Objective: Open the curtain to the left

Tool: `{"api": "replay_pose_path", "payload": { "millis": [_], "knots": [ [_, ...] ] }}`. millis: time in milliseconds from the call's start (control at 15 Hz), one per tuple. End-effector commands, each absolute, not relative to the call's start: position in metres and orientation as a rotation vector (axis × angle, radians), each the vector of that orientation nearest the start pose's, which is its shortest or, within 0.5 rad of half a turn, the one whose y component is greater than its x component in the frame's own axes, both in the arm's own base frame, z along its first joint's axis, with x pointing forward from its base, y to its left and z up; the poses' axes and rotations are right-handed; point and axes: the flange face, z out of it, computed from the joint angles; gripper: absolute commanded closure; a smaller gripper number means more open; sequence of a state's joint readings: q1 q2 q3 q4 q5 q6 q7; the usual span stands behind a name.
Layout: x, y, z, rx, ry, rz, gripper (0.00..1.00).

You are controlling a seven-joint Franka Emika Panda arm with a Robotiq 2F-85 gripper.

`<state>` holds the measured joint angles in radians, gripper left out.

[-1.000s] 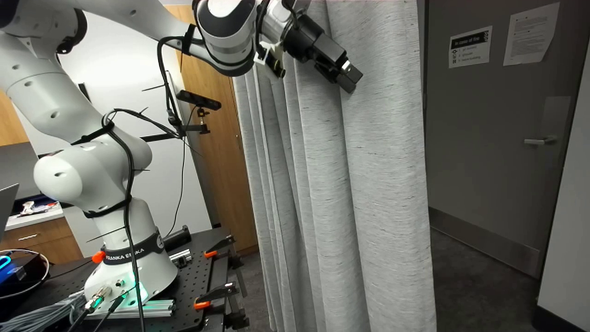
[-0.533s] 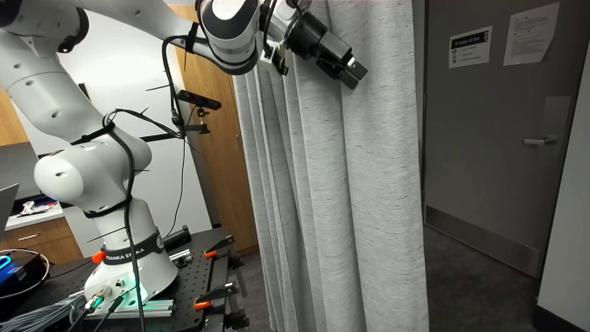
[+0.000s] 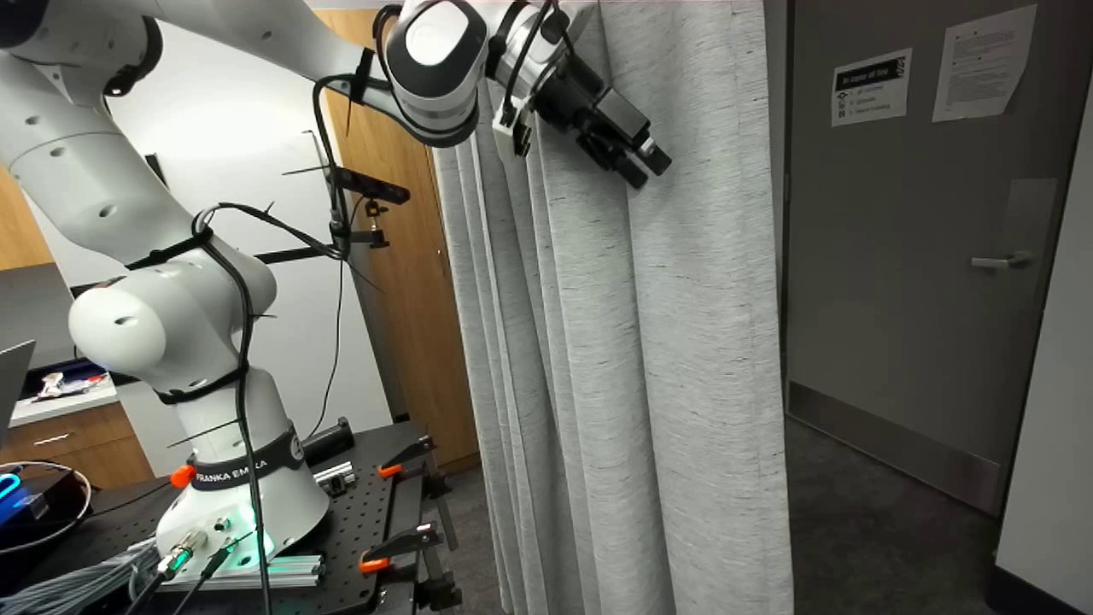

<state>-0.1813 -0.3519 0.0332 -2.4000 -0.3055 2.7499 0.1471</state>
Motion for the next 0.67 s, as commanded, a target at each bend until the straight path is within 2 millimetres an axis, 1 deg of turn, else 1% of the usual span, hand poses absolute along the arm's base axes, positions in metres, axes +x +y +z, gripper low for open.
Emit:
{"api": "replay_pose_path", "payload": {
  "millis": [0,267,467,533,600],
  "knots": [
    [0.476,-0.052,0.528,-3.146,0.017,-1.086,0.00],
    [0.472,-0.044,0.518,-3.131,-0.076,-1.030,0.00],
    [0.466,-0.049,0.520,-3.122,-0.071,-1.049,0.00],
    [0.464,-0.054,0.521,-3.156,-0.113,-1.017,0.00],
    [0.463,-0.053,0.521,-3.145,-0.114,-1.018,0.00]
  ]
}}
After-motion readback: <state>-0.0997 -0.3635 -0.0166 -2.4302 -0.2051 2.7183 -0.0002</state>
